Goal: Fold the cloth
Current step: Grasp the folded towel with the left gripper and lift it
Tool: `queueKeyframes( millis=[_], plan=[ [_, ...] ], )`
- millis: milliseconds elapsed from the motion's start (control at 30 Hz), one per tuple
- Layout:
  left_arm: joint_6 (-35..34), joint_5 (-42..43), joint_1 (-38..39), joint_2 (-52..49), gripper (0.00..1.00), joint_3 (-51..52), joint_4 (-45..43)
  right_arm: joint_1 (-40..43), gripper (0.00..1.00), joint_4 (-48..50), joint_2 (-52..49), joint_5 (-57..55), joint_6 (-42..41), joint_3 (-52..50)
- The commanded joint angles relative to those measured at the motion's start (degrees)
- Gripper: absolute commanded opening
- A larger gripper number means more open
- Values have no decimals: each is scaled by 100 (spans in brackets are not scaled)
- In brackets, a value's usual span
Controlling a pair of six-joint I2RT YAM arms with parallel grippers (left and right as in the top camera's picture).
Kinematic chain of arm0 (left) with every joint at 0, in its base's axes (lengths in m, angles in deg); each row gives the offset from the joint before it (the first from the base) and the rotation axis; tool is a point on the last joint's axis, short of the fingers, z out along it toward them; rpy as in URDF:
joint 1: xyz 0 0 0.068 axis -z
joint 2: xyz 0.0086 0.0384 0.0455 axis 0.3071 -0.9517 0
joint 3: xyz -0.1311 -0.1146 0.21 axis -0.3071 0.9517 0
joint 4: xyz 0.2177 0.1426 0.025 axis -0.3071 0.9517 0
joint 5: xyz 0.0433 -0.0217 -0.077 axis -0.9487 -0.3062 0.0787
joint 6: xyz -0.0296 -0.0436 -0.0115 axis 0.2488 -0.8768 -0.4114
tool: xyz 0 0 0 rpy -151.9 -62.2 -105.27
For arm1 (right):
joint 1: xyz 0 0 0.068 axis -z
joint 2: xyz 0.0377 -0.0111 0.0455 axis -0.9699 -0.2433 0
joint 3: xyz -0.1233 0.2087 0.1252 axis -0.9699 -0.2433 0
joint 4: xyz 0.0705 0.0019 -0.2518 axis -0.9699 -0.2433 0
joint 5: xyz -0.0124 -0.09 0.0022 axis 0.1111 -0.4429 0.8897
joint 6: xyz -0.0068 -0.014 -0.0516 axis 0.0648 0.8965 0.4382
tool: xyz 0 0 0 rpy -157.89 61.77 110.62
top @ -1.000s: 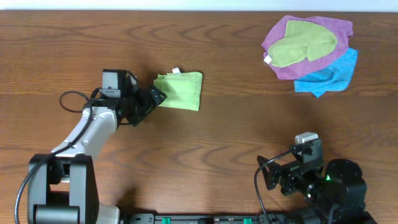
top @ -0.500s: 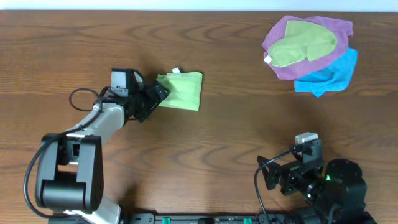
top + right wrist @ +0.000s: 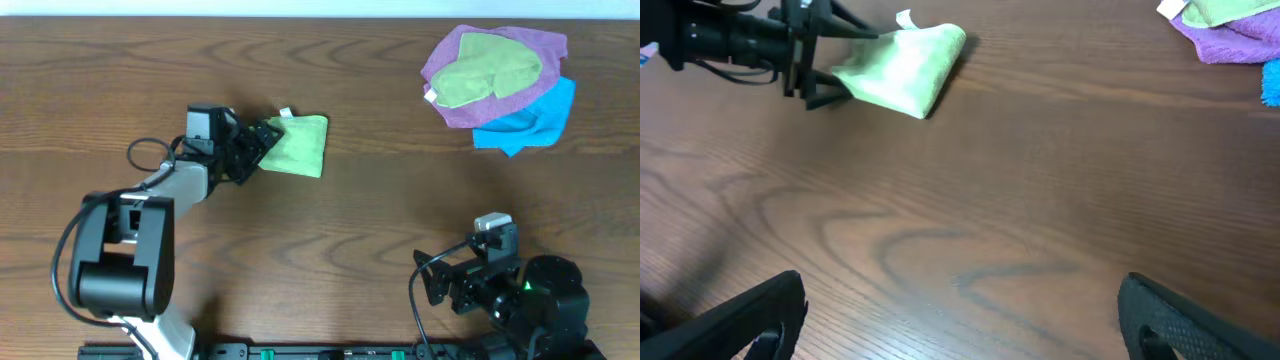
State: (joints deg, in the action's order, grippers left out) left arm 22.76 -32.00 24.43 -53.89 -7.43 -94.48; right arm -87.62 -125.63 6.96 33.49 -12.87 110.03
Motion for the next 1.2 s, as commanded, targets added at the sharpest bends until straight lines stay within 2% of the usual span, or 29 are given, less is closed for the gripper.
queueKeyframes(
  millis=[0, 133, 233, 267, 467, 733, 967, 1167],
  plan=[
    [-61, -142, 157, -525, 83, 142, -2, 48, 99, -7, 9, 20, -59, -37],
    [-57, -116, 223, -728, 50, 142, -168, 48, 99, -7, 9, 22, -59, -37],
    [-57, -98, 221, -774, 12, 142, -170, 48, 99, -7, 9, 20, -59, -37],
    [-52, -98, 221, -772, 6, 142, -186, 48, 99, -7, 9, 20, -59, -37],
    [-55, 529, 203, -715, 6, 44, -636, 48, 99, -7, 9, 20, -59, -37],
    [-31, 581, 105, 129, 6, -667, -96, 48, 99, -7, 9, 20, -59, -37],
    [-28, 17, -299, 396, 6, -1982, 1172, 48, 99, -7, 9, 20, -59, -37],
    [87, -1095, -455, 374, 6, -2728, 1255, 48, 99, -7, 9, 20, -59, -37]
  ],
)
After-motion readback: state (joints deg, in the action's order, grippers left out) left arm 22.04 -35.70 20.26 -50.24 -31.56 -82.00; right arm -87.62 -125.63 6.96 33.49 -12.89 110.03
